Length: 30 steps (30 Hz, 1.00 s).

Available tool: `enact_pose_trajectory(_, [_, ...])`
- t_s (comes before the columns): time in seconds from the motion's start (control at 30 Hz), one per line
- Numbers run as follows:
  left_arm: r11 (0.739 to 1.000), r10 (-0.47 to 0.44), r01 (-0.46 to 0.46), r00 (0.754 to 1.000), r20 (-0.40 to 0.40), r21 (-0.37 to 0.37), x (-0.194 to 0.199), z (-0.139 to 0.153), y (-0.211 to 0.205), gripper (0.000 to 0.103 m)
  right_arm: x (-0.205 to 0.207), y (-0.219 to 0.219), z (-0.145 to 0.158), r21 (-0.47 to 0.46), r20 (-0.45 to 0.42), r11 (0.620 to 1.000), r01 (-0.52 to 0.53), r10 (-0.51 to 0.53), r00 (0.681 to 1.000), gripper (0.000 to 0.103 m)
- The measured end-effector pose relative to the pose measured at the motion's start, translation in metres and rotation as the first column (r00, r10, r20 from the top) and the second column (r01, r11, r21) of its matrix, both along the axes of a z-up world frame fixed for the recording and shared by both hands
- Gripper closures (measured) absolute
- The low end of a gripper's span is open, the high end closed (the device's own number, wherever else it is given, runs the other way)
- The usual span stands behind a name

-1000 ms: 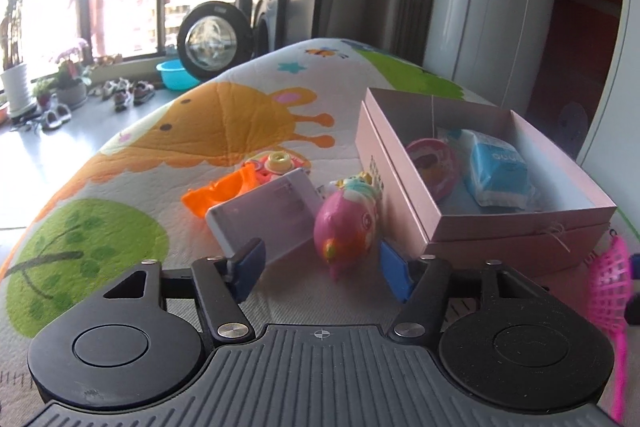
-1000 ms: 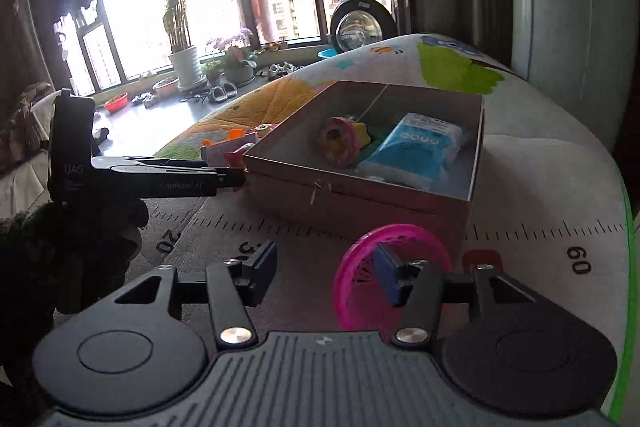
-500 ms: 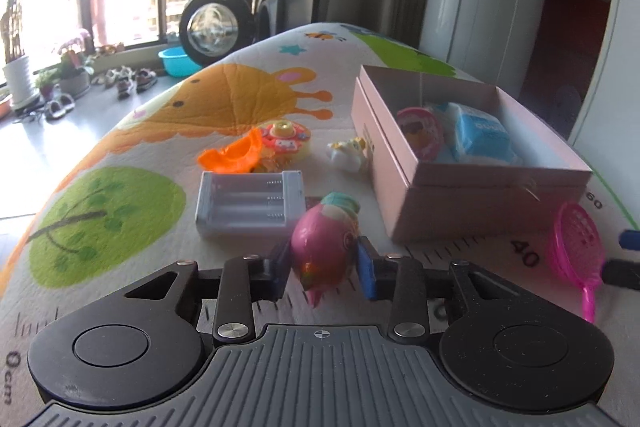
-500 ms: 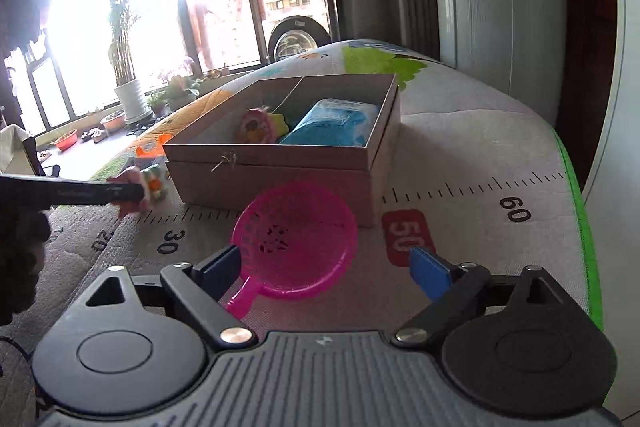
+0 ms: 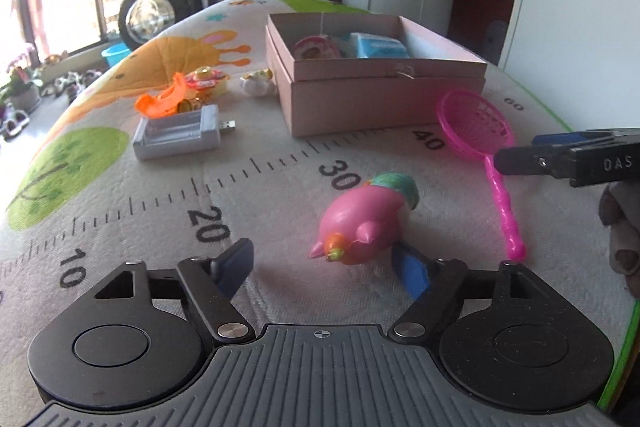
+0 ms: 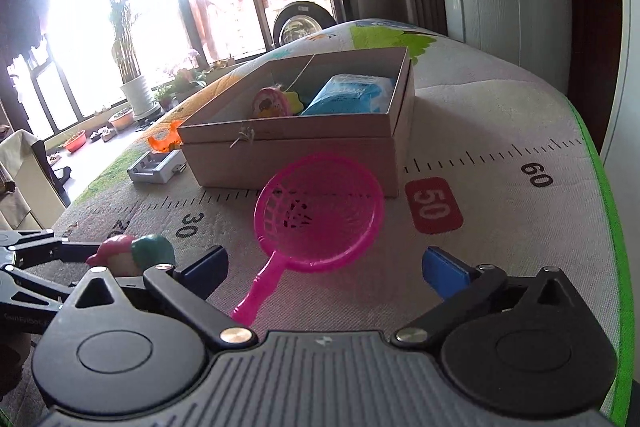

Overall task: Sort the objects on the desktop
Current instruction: 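Place the pink net beside the box with the right tool while the left tool grasps the pig toy, then grasp the pink pig toy with the right tool while the left tool grasps the battery holder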

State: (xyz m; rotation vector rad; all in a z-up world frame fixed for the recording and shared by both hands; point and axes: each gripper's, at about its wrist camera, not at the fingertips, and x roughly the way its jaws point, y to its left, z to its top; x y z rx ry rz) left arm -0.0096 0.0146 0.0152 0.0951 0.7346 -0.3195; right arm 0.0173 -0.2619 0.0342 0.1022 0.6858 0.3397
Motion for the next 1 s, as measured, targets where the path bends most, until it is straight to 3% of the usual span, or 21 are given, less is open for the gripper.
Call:
enact_pose_trajectory(0.1, [0.995, 0.076, -0.078, 0.996, 0.044, 0.058, 0.006, -0.001, 0.002, 0.009, 0.0, 0.003, -0.006, -0.004, -0.04, 1.0, -0.004, 0.004, 0.999, 0.0])
enact_pose_trajectory(0.27, [0.976, 0.208, -0.21, 0.977, 0.042, 0.051, 0.024, -0.005, 0.01, 0.007, -0.001, 0.008, -0.01, -0.041, -0.046, 0.999, -0.004, 0.002, 0.999, 0.0])
enact_pose_trajectory(0.73, [0.974, 0.221, -0.222, 0.975, 0.022, 0.046, 0.03, -0.005, 0.01, 0.003, -0.005, 0.015, -0.011, -0.091, -0.041, 0.996, -0.009, 0.005, 0.999, 0.0])
enact_pose_trajectory(0.83, [0.977, 0.213, -0.213, 0.977, 0.033, 0.012, 0.03, -0.002, 0.013, 0.003, -0.006, 0.016, -0.01, -0.102, -0.037, 0.995, -0.011, 0.008, 0.999, 0.0])
enact_pose_trajectory(1.0, [0.952, 0.305, -0.302, 0.947, 0.103, -0.042, 0.053, 0.009, 0.03, 0.002, -0.006, 0.018, -0.011, -0.113, -0.035, 0.994, -0.009, 0.005, 0.999, 0.0])
